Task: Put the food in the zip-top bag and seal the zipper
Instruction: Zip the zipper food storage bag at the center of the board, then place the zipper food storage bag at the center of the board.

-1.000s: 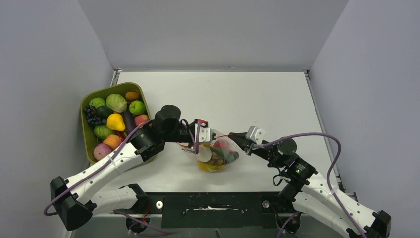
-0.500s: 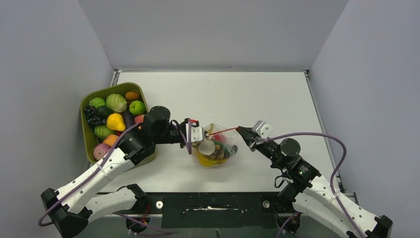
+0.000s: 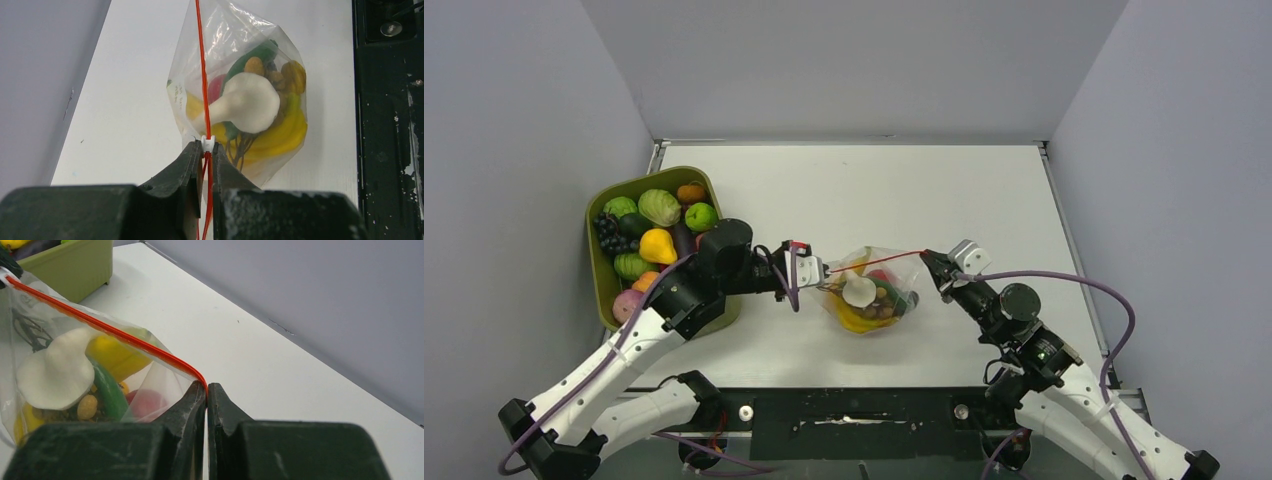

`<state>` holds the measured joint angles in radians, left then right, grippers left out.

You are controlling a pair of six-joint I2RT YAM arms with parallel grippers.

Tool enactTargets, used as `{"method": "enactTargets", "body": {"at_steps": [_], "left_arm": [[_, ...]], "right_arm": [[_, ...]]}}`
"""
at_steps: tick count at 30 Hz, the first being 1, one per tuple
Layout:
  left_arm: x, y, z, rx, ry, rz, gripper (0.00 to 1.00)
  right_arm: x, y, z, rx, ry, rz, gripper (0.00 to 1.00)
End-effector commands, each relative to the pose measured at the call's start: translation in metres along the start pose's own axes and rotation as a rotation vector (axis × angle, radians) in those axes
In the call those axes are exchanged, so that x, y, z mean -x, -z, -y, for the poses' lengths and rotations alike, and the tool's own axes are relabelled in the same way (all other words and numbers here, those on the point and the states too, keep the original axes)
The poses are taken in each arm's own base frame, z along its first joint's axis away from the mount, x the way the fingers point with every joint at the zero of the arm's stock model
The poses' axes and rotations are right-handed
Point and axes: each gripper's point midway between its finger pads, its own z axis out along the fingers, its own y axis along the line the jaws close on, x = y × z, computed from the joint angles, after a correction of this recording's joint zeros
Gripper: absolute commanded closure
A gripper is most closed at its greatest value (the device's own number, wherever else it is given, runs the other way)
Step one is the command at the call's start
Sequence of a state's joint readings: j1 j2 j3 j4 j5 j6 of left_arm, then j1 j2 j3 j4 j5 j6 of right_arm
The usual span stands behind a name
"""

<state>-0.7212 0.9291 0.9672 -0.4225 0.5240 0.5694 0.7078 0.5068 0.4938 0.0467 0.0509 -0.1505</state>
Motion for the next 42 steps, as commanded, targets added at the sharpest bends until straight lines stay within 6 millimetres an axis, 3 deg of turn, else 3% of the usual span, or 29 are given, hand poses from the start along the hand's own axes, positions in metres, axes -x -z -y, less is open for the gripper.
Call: {"method": "enactTargets", "body": {"at_steps": [1,16,22,26,28,33,37,42], "left_arm": [[-0.001,0.015,0.002,0.016,0.004,-0.01,1.0],[-0.015,0.035,0.01,0.063,0.04,-0.043,1.0],[-0.021,0.035,0.011,0.076,0.054,-0.049,1.0],[-0.015,0.034,0.004,0.129,0.148,-0.016,1.0],[-0.012,0.03,-0.002,0.174,0.259,0.013,1.0],[-0.009,0.01,0.01,0.094,0.387,0.087,1.0],[-0.03,-0.006,0.004,0.163,0.526,0.102,1.0],[-0.061,-0.022,-0.008,0.224,0.648,0.032,1.0]], "right_arm": [[0.01,0.012,0.044,-0.214,0.011,0.003,1.0],[0.012,0.046,0.074,-0.389,-0.011,-0.018,1.0],[0.003,0.051,0.074,-0.401,-0.034,-0.051,1.0],[0.009,0.057,0.07,-0.379,-0.081,-0.033,1.0],[0.016,0.06,0.062,-0.333,-0.116,-0.005,1.0],[0.019,0.067,0.056,-0.326,-0.258,0.009,1.0],[0.007,0.059,0.057,-0.357,-0.3,0.0,1.0],[-0.004,0.041,0.069,-0.423,-0.206,-0.052,1.0]]}}
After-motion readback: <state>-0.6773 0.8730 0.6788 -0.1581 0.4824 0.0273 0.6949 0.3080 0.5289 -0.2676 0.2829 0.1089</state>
